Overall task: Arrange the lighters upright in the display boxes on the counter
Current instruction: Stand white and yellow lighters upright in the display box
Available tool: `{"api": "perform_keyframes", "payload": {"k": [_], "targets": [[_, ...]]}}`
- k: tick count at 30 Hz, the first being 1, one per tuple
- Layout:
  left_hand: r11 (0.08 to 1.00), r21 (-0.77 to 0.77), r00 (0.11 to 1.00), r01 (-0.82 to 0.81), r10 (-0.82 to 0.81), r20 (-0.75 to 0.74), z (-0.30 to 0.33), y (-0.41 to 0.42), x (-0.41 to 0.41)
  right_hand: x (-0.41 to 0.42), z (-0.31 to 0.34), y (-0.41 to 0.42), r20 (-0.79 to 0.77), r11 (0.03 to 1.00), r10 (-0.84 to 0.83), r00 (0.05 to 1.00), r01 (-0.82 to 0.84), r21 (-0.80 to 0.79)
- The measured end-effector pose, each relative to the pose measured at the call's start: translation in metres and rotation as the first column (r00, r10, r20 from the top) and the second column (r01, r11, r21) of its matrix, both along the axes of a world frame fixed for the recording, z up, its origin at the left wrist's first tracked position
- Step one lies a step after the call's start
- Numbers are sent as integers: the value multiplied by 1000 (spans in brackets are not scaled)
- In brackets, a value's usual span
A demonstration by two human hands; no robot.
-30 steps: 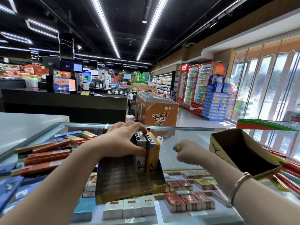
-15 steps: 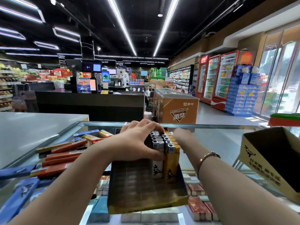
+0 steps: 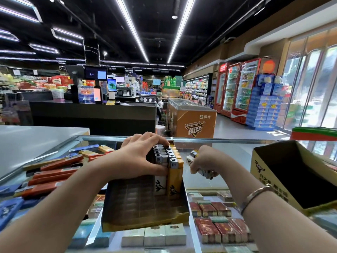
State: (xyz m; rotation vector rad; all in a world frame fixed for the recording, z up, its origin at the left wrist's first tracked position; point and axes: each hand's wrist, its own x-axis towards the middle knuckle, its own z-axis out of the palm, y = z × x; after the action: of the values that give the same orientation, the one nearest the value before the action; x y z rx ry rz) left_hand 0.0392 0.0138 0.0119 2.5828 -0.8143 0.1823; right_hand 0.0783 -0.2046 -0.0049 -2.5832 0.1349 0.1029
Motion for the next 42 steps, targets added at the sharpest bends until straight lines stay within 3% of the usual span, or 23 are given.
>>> {"api": "perform_keyframes", "payload": {"k": [6, 9, 13, 17, 23, 28, 35, 37, 40, 42], "targets": [[998, -55, 992, 21, -14, 123, -9, -12, -1, -11, 8, -11, 44, 999, 40, 998, -41, 8], [997, -64, 983, 48, -36, 177, -13, -16, 0, -17, 15, -15, 66, 969, 28, 997, -43, 244], [998, -46, 969, 36, -24, 245, -17, -19, 4, -27, 29, -19, 131, 802, -36, 991, -50, 595], [998, -39, 961, 42, -29, 275, -17, -20, 3, -41, 41, -10, 216, 523, -36, 976, -166, 836], [948, -252, 960, 196, -133, 247, -9, -24, -12, -53, 46, 8, 281, 435, 28, 959, -265, 861], [924, -322, 906, 204, -53, 421, -3, -30, -20, -58, 44, 21, 348, 367, 64, 935, -347, 863], [876, -389, 744, 284, 55, 666, 6, -24, -20, -61, 45, 24, 352, 366, 159, 922, -386, 847], [807, -482, 768, 341, 56, 638, 9, -24, -21, -60, 45, 22, 359, 398, 123, 925, -377, 836], [661, -675, 865, 328, 77, 496, 15, -20, -23, -54, 43, 17, 390, 532, -34, 920, -314, 786], [652, -706, 911, 279, 53, 409, 16, -17, -23, -49, 39, 15, 385, 599, -91, 919, -258, 758]]}}
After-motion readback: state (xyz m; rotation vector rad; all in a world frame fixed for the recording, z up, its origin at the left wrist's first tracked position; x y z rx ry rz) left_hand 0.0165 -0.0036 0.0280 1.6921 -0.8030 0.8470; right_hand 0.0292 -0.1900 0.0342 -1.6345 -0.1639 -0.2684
